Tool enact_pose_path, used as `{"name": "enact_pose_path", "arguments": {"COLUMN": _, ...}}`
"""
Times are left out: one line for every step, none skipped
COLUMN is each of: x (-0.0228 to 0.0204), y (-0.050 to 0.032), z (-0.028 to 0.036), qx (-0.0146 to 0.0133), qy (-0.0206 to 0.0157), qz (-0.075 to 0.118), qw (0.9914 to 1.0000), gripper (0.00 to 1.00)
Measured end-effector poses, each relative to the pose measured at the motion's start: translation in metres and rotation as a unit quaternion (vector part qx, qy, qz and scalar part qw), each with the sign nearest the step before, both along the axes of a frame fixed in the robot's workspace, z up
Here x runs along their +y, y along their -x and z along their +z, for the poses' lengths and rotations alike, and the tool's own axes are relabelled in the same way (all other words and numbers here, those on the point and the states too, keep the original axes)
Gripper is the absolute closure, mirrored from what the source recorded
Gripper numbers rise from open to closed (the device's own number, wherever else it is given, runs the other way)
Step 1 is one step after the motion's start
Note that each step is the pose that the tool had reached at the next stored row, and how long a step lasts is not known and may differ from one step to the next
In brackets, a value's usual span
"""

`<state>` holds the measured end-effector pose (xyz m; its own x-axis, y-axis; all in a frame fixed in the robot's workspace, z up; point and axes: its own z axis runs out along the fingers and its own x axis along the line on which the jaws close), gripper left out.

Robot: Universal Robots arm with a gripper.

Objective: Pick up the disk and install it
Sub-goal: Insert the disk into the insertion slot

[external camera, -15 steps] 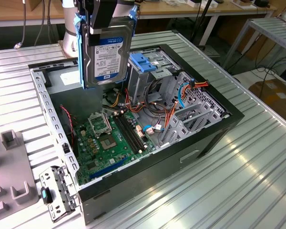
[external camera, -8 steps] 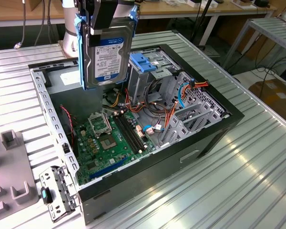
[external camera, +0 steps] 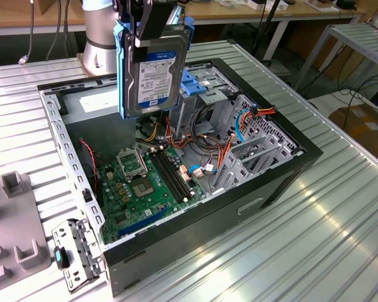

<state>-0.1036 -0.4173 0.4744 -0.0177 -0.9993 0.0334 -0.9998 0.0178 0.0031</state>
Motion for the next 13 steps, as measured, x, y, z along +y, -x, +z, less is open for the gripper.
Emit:
{"name": "enact_pose_path", "arguments": {"x": -0.0001, "y": -0.0004, "z": 0.0000, "qx": 0.0000, "qy": 0.0000, "qz": 0.000, "qw": 1.00000, "gripper": 0.63}}
{"name": "enact_pose_path", "arguments": {"x": -0.0002, "y": -0.0007, "z": 0.0000, "qx": 0.0000, "qy": 0.0000, "qz": 0.000, "qw": 1.00000, "gripper": 0.63}}
{"name": "enact_pose_path", "arguments": {"x": -0.0003, "y": -0.0009, "z": 0.0000, "qx": 0.0000, "qy": 0.0000, "qz": 0.000, "qw": 1.00000, "gripper": 0.63}}
{"name": "enact_pose_path", "arguments": {"x": -0.0007, "y": -0.0011, "z": 0.0000, "qx": 0.0000, "qy": 0.0000, "qz": 0.000, "qw": 1.00000, "gripper": 0.63}}
{"name": "enact_pose_path", "arguments": {"x": -0.0011, "y": -0.0012, "z": 0.0000, "qx": 0.0000, "qy": 0.0000, "qz": 0.000, "qw": 1.00000, "gripper": 0.63}}
{"name": "enact_pose_path", "arguments": {"x": -0.0014, "y": -0.0014, "z": 0.0000, "qx": 0.0000, "qy": 0.0000, "qz": 0.000, "qw": 1.00000, "gripper": 0.63}}
{"name": "enact_pose_path", "arguments": {"x": -0.0018, "y": -0.0015, "z": 0.0000, "qx": 0.0000, "qy": 0.0000, "qz": 0.000, "qw": 1.00000, "gripper": 0.63}}
{"name": "enact_pose_path", "arguments": {"x": -0.0022, "y": -0.0016, "z": 0.0000, "qx": 0.0000, "qy": 0.0000, "qz": 0.000, "qw": 1.00000, "gripper": 0.63}}
{"name": "enact_pose_path", "arguments": {"x": -0.0028, "y": -0.0016, "z": 0.0000, "qx": 0.0000, "qy": 0.0000, "qz": 0.000, "qw": 1.00000, "gripper": 0.63}}
{"name": "enact_pose_path", "arguments": {"x": -0.0032, "y": -0.0017, "z": 0.0000, "qx": 0.0000, "qy": 0.0000, "qz": 0.000, "qw": 1.00000, "gripper": 0.63}}
{"name": "enact_pose_path", "arguments": {"x": -0.0036, "y": -0.0018, "z": 0.0000, "qx": 0.0000, "qy": 0.0000, "qz": 0.000, "qw": 1.00000, "gripper": 0.63}}
{"name": "enact_pose_path", "arguments": {"x": -0.0040, "y": -0.0018, "z": -0.0001, "qx": 0.0000, "qy": 0.0000, "qz": 0.000, "qw": 1.00000, "gripper": 0.63}}
{"name": "enact_pose_path", "arguments": {"x": -0.0044, "y": -0.0018, "z": -0.0001, "qx": 0.0000, "qy": 0.0000, "qz": 0.000, "qw": 1.00000, "gripper": 0.63}}
